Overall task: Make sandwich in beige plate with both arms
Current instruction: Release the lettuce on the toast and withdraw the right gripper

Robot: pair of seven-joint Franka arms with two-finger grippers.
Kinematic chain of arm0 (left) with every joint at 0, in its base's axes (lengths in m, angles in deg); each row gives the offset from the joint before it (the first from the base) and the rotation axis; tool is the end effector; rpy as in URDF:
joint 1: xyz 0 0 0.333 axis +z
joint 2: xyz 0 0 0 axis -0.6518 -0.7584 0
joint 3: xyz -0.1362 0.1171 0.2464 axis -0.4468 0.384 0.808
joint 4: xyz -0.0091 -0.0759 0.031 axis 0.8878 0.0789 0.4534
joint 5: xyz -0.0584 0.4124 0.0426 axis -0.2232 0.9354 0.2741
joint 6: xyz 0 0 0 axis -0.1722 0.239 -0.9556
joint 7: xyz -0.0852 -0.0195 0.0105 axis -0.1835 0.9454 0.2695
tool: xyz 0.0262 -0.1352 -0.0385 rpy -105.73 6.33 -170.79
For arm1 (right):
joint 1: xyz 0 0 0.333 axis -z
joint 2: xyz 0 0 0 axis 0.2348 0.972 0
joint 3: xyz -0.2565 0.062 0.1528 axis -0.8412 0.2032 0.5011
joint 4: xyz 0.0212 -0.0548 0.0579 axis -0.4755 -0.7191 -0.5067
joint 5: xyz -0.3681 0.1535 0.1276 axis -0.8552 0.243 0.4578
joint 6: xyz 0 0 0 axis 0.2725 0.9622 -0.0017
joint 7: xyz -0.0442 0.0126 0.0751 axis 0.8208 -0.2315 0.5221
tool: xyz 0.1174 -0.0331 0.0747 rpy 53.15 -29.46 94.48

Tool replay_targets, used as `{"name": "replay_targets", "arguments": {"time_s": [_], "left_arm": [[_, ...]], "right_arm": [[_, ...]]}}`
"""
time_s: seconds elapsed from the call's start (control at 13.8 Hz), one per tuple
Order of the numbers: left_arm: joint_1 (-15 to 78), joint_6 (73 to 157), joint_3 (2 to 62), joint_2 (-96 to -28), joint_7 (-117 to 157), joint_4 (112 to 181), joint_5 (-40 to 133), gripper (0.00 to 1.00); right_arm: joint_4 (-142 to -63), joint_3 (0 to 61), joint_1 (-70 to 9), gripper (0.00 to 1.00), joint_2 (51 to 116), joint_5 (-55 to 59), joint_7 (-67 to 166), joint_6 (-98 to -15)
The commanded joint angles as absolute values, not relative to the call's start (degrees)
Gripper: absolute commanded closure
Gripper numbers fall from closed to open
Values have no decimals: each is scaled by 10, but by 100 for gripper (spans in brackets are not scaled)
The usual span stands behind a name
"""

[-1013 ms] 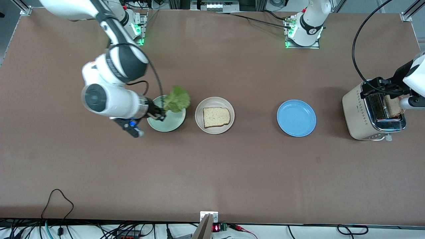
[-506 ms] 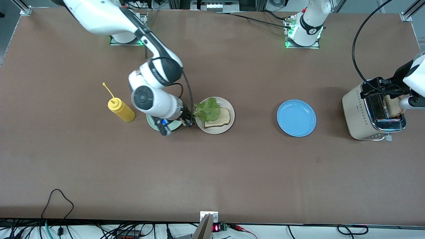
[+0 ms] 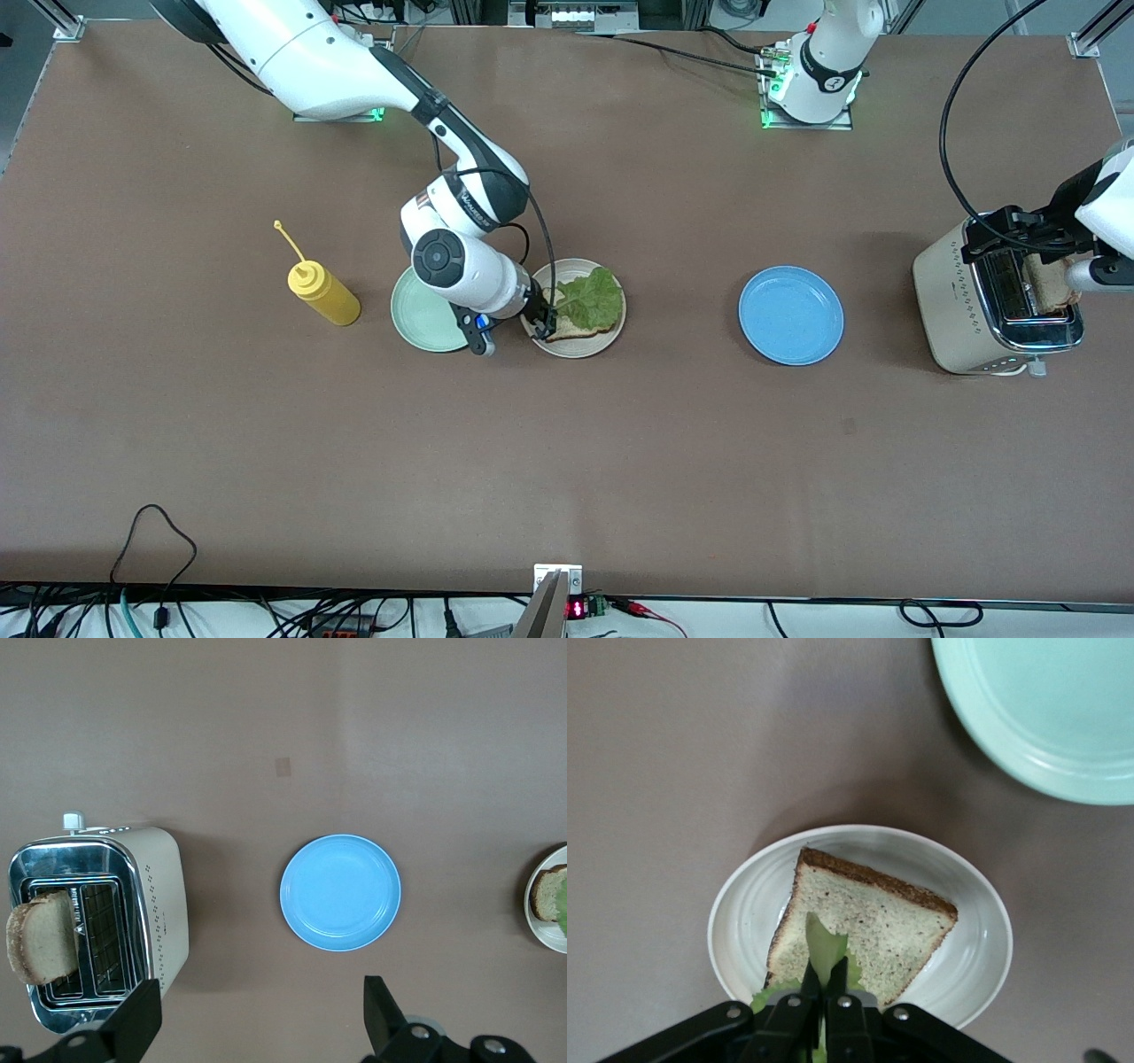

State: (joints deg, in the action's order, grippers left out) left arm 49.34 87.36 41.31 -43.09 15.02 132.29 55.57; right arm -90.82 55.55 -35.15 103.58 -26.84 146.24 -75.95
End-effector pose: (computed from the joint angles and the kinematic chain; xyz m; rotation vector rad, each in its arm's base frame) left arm 0.6139 0.0015 0.5468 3.1247 0.0285 -0.0647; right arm 0.5702 0.4681 0.1805 -2.4858 1.4792 0.3909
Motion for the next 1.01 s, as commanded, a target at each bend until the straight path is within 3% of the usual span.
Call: {"name": "replay_targets", "arguments": {"time_s": [0.0, 0.07, 0.22, 0.29, 0.36, 0.51, 0.58, 0.94], "left_arm": [[494, 868, 413, -424, 141, 1321, 561, 0], [494, 868, 413, -424, 141, 1321, 561, 0], [494, 868, 413, -424, 141, 1321, 561, 0], [494, 868, 413, -424, 141, 1321, 561, 0], [494, 868, 413, -424, 141, 1321, 561, 0], [494, 868, 413, -424, 141, 1321, 561, 0], [494, 869, 413, -424, 141, 1321, 561, 0], [494, 869, 413, -424, 141, 1321, 561, 0]], "right_arm": [[-911, 547, -359, 100, 1045, -272, 1470, -776], [-914, 546, -358, 90, 1046, -273, 1463, -775], [-921, 540, -358, 87, 1048, -276, 1456, -776], [-925, 538, -357, 76, 1048, -277, 1449, -776], [-928, 535, -356, 63, 1048, -276, 1440, -776], [-929, 533, -355, 16, 1048, -276, 1436, -775], [-928, 532, -353, 0, 1045, -276, 1435, -774], [-925, 517, -333, 0, 978, -276, 1369, -728]]}}
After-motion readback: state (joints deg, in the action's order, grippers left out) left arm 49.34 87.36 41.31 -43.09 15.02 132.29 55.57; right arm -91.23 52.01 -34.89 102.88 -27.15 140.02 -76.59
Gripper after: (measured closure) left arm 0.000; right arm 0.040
